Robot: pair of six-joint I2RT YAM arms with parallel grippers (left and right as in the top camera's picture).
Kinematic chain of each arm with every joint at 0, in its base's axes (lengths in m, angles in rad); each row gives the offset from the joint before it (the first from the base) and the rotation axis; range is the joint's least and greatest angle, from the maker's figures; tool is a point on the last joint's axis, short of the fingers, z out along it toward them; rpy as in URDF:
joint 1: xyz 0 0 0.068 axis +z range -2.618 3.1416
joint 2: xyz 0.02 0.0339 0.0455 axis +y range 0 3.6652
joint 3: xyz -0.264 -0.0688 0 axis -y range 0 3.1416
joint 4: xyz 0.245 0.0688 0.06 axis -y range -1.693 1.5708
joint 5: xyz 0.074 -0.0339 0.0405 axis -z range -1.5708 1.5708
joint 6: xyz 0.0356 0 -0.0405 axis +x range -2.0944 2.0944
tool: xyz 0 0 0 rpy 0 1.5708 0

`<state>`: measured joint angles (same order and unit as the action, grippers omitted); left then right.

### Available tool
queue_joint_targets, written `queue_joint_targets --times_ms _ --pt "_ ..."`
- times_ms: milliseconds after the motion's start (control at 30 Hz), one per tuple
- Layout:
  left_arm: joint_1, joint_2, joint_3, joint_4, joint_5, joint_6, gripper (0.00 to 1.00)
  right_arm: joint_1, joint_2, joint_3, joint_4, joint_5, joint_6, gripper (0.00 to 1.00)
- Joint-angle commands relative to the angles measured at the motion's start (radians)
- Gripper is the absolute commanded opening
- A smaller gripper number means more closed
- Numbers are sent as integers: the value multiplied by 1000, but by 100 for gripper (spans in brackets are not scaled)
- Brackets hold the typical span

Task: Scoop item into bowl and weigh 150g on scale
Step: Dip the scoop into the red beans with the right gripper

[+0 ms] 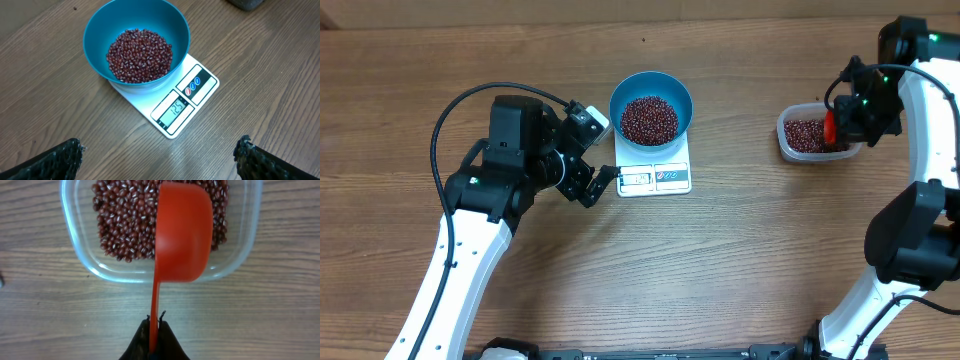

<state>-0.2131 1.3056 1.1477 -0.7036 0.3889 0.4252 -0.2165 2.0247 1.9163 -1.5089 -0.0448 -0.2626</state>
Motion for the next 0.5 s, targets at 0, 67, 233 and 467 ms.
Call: queue_joint_targets --times_ms 0,67,233,467 --pt "10 2 3 1 3 -6 100 -4 -2 -42 43 11 -3 4" --pt "10 2 3 1 3 -7 100 -4 0 -66 72 11 -3 4" --pt "10 2 3 1 3 -7 100 -4 0 -122 146 31 -3 4" --pt "10 2 3 1 3 -7 99 -4 0 -177 229 117 -4 4"
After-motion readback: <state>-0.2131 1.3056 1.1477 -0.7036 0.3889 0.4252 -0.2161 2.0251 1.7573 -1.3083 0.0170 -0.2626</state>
